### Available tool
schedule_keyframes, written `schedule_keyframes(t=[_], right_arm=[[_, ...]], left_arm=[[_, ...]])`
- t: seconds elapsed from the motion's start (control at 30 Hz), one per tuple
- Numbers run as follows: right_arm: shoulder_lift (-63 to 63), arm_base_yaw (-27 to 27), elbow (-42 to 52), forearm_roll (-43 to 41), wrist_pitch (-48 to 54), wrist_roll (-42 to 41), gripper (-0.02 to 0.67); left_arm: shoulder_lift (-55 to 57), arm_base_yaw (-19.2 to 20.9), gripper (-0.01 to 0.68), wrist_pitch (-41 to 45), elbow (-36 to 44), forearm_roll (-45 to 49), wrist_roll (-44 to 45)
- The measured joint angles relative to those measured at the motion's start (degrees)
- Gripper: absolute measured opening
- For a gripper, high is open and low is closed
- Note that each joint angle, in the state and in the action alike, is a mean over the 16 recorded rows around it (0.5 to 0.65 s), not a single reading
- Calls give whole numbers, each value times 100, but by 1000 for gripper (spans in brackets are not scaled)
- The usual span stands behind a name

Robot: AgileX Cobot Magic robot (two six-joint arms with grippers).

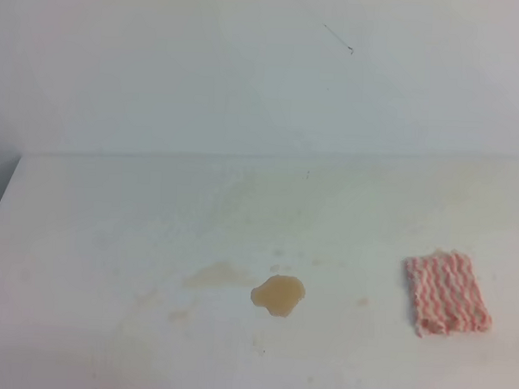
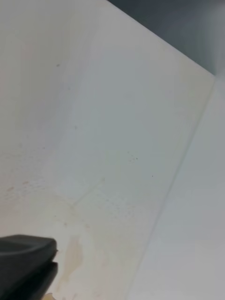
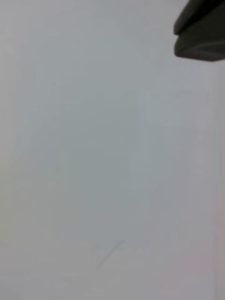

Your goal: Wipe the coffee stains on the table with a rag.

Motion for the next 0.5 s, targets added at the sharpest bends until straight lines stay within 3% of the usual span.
schedule_keyframes(t=[0.27,0.5], right_arm=[[13,0,-376,101,-1454,8,-4],[232,0,-1460,143,-1352,63,-4]], left_arm=[[3,0,1,0,0,0,0],[8,0,0,6,0,0,0]])
